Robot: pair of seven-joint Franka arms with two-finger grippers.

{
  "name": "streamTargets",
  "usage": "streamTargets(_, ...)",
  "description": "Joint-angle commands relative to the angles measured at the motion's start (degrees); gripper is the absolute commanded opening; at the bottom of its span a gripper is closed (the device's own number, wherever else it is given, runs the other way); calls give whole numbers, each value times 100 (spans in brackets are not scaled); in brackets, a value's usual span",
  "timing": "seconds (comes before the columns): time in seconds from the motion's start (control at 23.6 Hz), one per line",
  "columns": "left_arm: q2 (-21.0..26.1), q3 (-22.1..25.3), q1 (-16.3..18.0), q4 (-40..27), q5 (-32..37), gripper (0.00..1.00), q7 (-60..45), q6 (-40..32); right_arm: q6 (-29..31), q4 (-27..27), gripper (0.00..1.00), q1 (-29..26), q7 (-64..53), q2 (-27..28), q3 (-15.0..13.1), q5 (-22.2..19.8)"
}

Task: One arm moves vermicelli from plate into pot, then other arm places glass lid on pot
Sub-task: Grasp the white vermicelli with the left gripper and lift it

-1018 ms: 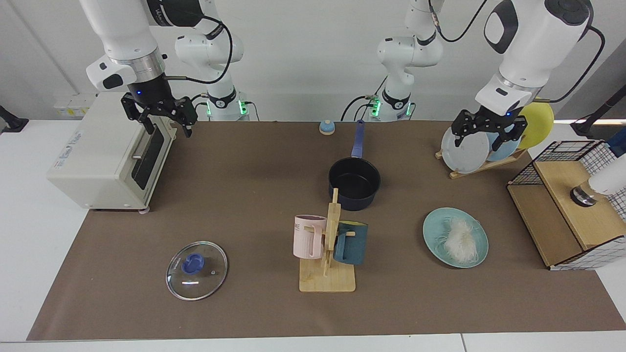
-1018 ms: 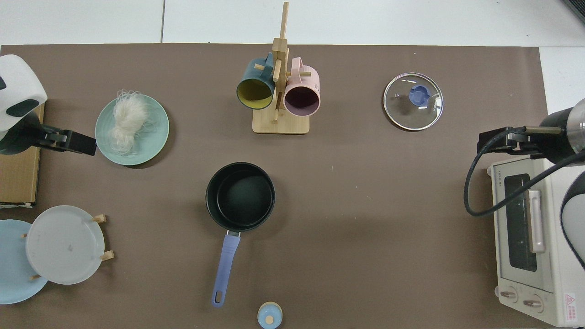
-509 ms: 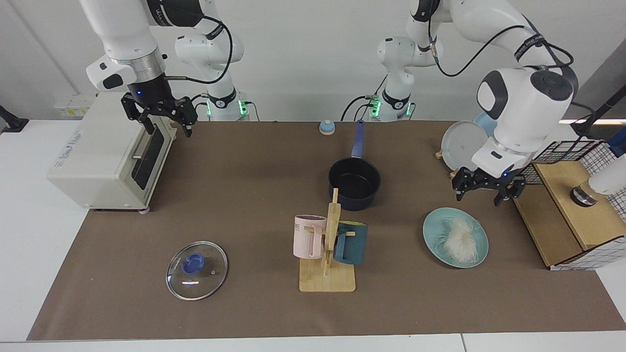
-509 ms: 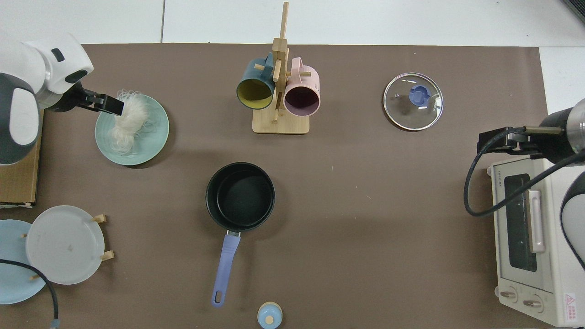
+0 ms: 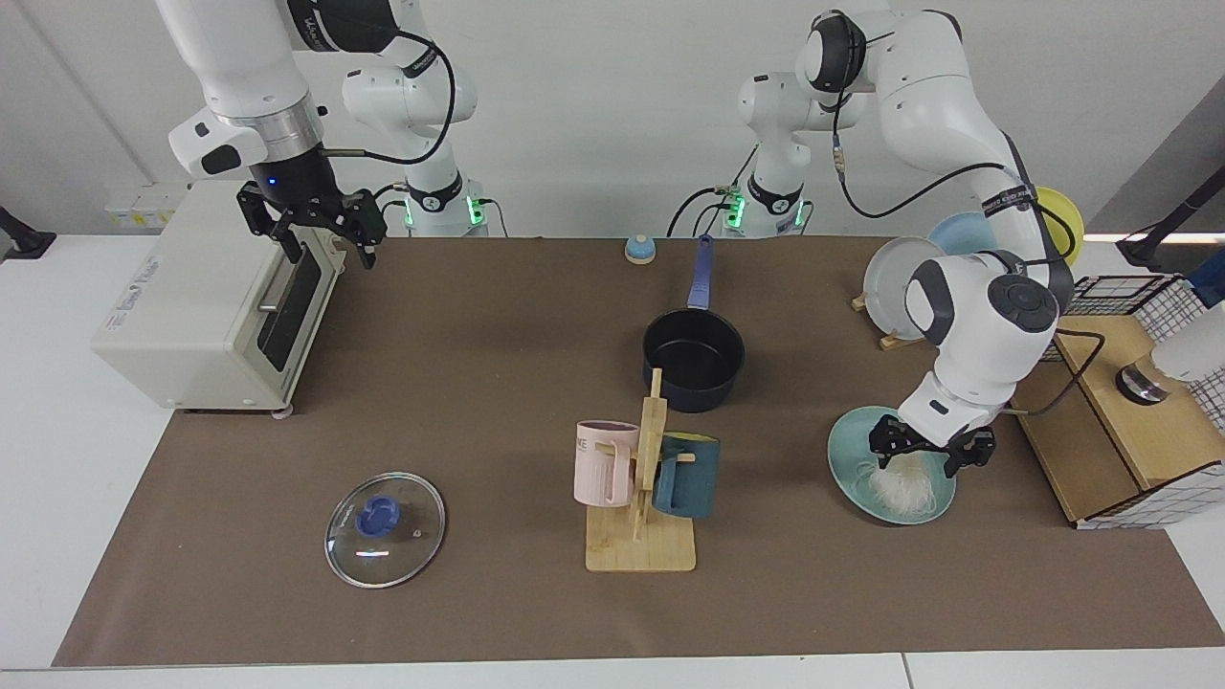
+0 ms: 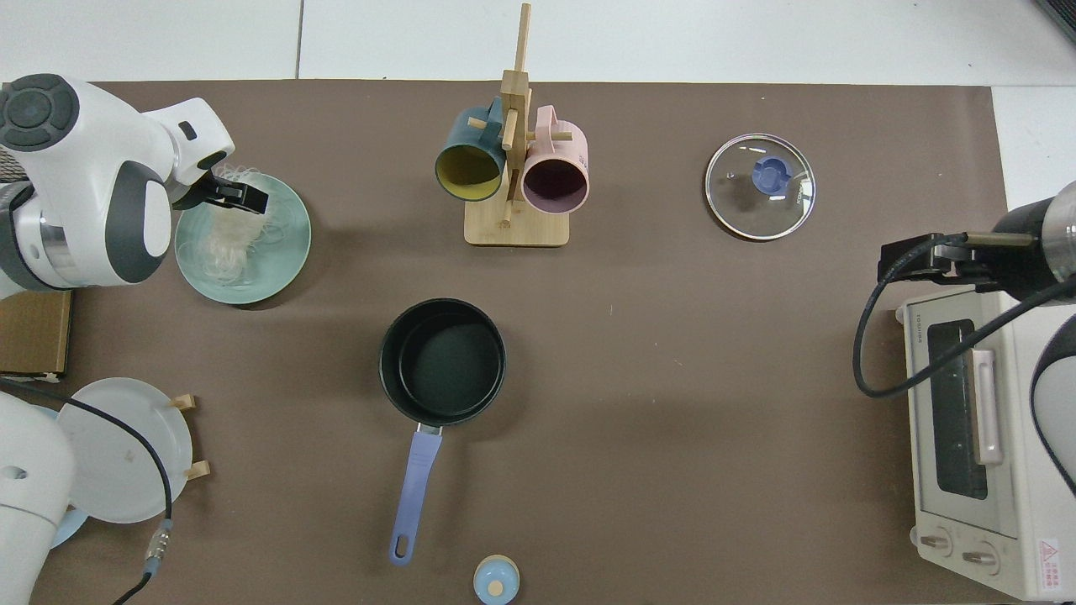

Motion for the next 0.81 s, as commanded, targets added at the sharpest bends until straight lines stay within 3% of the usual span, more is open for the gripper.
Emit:
streamTargets(0.0, 41, 27, 53, -385, 24, 100, 69, 494, 21, -16, 99, -89, -185, -13, 21, 129)
streamTargets(0.34, 102, 27, 88, -685, -29, 98, 43, 732, 21, -16, 99, -89, -185, -13, 21, 129)
streamTargets(0.38, 137, 27, 88, -685, -29, 86, 52, 767, 21, -16, 99, -80, -185, -13, 30, 129)
streamTargets(0.47, 137, 27, 88, -676, 15, 16, 95, 759, 21, -16, 99, -71, -185, -13, 30, 129)
streamTargets(0.51, 137, 27, 79, -676, 32, 0, 96, 741, 21, -16, 99, -71, -194, -13, 30, 138)
streamTargets(0.76, 120, 19, 53, -615, 33, 0, 96, 636, -137, -24, 99, -159, -194, -57, 4, 112)
